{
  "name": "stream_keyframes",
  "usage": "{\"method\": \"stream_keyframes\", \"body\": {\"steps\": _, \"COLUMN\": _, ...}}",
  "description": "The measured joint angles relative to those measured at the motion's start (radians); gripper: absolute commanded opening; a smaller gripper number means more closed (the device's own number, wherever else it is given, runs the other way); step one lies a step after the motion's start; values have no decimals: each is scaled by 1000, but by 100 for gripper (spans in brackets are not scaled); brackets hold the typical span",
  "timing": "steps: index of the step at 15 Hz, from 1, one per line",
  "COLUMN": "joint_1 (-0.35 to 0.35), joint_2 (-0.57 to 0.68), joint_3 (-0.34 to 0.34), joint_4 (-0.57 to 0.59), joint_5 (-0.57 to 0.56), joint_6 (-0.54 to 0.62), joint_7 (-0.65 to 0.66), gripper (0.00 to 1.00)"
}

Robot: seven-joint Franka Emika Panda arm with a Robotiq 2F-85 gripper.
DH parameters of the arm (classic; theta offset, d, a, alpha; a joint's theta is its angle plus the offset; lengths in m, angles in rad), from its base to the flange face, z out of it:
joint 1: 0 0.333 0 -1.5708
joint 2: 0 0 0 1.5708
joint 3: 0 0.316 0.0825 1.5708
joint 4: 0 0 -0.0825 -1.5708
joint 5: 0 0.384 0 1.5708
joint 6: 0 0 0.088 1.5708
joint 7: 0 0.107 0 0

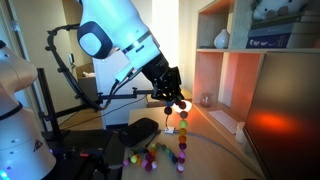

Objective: Pick the string of beads and place it over the computer

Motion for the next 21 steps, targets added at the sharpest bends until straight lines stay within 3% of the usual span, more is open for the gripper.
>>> {"method": "stream_keyframes", "body": {"steps": 2, "joint_1": 2, "joint_2": 0, "joint_3": 0, "joint_4": 0, "joint_5": 0, "joint_6": 0, "joint_7": 0, "gripper": 21}}
{"method": "stream_keyframes", "body": {"steps": 3, "joint_1": 2, "joint_2": 0, "joint_3": 0, "joint_4": 0, "joint_5": 0, "joint_6": 0, "joint_7": 0, "gripper": 5}}
{"method": "stream_keyframes", "body": {"steps": 10, "joint_1": -6, "joint_2": 3, "joint_3": 10, "joint_4": 16, "joint_5": -5, "joint_6": 12, "joint_7": 11, "gripper": 5}}
{"method": "stream_keyframes", "body": {"steps": 16, "joint_1": -14, "joint_2": 15, "joint_3": 10, "joint_4": 131, "joint_5": -6, "joint_6": 8, "joint_7": 81, "gripper": 5}}
{"method": "stream_keyframes", "body": {"steps": 21, "joint_1": -70, "joint_2": 68, "joint_3": 28, "joint_4": 225, "joint_5": -10, "joint_6": 5, "joint_7": 127, "gripper": 5}}
